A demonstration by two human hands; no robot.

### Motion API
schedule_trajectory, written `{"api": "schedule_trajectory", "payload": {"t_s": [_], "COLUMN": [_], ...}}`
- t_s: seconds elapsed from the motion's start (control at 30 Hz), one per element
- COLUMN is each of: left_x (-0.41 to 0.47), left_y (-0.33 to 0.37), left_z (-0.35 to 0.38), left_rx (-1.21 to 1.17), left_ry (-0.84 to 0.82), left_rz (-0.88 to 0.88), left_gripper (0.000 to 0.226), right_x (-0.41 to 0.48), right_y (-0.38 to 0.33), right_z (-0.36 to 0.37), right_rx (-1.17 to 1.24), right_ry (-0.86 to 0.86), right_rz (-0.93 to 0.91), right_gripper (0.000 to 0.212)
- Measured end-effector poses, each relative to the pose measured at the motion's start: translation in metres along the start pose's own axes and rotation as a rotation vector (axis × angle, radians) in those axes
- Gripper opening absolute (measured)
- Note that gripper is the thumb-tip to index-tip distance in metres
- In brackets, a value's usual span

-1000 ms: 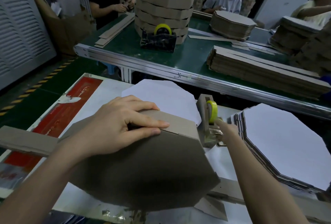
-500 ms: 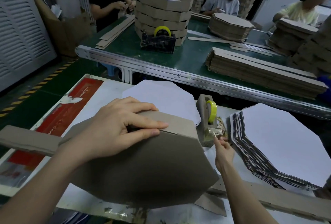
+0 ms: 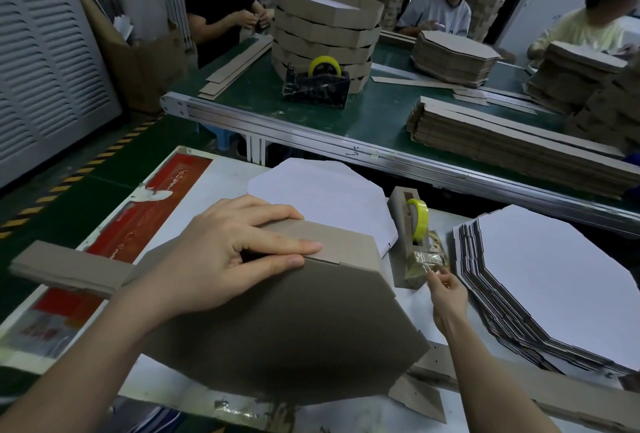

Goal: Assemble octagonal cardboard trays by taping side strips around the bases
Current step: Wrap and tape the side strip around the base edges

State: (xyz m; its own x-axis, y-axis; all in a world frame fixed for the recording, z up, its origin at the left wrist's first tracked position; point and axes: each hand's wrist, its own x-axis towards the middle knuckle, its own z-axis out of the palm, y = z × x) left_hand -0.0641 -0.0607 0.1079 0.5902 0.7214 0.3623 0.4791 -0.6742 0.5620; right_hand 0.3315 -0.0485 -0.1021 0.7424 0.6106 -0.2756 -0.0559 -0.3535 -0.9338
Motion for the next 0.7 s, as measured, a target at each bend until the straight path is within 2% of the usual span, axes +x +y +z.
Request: {"api": "schedule_trajectory", "payload": {"t_s": [0.4,0.57,0.63,0.7], "left_x": [0.012,0.017,0.018,0.019], "left_y": [0.01,0.011,0.01,0.009], "left_z": [0.002,0.004,0.003,0.004], "left_rx": [0.02,0.032,0.04,0.047], "left_ry": [-0.051,-0.07,-0.062,-0.058], "left_rz": [-0.02,-0.018,-0.016,-0.008], "left_gripper": [0.036,0.037,0.037,0.038], "right_x": [0.016,0.01,0.001,-0.011], "right_y": [0.005,0.006,0.006,0.0], "right_z": [0.005,-0.001,0.001,0.007], "right_rx": [-0.023,-0.046,-0.073,-0.096], "right_ry": [0.051,0.146,0.108,-0.005], "right_rz": [0.048,0.084,0.099,0.155], "right_gripper": [0.027,0.029,0.023,0.021]}}
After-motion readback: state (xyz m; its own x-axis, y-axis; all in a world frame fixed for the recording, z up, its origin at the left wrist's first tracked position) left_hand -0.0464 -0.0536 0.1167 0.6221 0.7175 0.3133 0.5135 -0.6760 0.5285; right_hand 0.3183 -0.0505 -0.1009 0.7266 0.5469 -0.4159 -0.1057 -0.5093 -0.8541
